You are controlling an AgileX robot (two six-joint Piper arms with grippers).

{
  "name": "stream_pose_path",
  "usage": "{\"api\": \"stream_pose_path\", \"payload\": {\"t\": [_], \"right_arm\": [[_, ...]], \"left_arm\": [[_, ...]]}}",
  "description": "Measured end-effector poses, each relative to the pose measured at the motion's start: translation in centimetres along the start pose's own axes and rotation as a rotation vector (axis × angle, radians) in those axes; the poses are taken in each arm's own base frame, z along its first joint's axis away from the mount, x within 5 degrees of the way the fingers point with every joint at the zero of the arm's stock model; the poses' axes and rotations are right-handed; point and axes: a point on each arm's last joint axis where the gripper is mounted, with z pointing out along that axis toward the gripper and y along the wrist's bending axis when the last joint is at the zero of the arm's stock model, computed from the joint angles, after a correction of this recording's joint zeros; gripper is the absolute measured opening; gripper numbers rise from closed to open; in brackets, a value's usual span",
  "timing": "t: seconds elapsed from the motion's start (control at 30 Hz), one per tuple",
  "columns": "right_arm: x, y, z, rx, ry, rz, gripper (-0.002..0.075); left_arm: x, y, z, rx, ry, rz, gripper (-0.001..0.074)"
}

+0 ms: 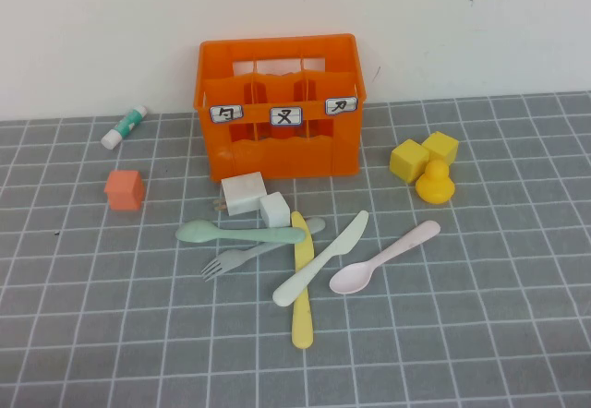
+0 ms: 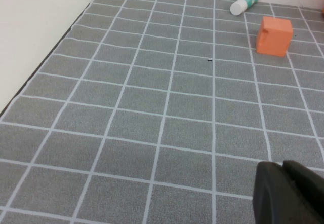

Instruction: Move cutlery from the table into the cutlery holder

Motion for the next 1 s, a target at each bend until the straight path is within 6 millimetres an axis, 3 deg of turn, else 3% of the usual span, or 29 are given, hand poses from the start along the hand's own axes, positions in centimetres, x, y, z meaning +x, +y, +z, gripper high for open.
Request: {"api": "stream_pose_path", "payload": {"t": [0.83,0.9,1.0], "right_arm": [[0.01,0.03,0.00,-0.004,0.001,0.008,-0.0003],[-0.04,0.23,0.00,-0.026,-0.003,0.085,-0.0003],[-0.30,0.98,-0.03,-0.113,-0.016,0.400,-0.0003]], "left_arm": [[0.00,0.00,0.00,0.000,0.000,0.000,-0.0001],[0.00,0.00,0.00,0.000,0.000,0.000,-0.0001],[0.00,0.00,0.00,0.000,0.000,0.000,-0.0001]]}}
